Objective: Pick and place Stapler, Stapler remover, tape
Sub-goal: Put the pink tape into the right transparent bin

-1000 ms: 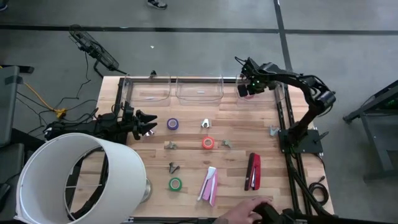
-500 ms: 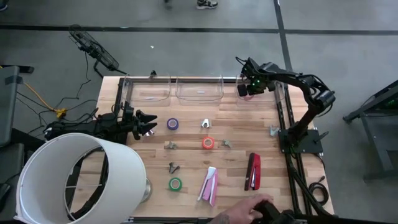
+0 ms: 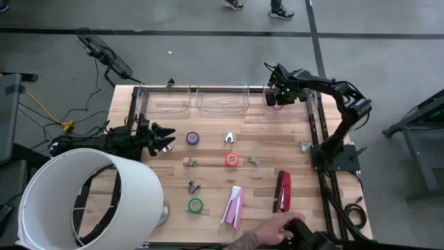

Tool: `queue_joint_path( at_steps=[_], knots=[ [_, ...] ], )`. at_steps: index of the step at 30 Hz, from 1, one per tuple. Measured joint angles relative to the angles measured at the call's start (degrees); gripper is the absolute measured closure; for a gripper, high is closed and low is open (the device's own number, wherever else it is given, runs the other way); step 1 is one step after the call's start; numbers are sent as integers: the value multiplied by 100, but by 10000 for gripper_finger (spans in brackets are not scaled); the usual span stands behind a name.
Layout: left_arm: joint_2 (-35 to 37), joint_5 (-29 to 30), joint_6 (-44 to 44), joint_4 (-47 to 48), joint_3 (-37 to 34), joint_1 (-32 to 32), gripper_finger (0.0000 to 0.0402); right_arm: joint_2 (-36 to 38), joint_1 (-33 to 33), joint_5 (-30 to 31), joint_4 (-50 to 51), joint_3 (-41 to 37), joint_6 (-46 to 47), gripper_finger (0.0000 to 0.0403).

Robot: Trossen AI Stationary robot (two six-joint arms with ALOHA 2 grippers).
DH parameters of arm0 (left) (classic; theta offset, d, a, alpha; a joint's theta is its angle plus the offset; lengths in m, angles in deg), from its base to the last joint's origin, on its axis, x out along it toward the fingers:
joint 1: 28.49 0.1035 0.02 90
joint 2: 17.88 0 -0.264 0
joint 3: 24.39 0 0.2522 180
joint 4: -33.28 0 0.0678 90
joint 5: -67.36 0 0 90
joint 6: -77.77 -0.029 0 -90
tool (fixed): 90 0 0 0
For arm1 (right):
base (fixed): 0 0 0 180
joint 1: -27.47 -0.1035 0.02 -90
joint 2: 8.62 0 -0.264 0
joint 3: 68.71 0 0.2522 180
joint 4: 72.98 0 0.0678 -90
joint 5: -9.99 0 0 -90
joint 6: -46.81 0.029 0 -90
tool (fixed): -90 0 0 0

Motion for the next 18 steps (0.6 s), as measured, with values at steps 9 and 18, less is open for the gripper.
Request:
queue_joint_path(
  at_steps=[9, 18],
  knots=[
    [1, 0, 0, 0, 0, 0, 105, -61, 322, 131, 91, 0, 34, 347],
    [1, 0, 0, 0, 0, 2, 105, -288, 400, -41, 101, -2, 37, 347]
  ],
)
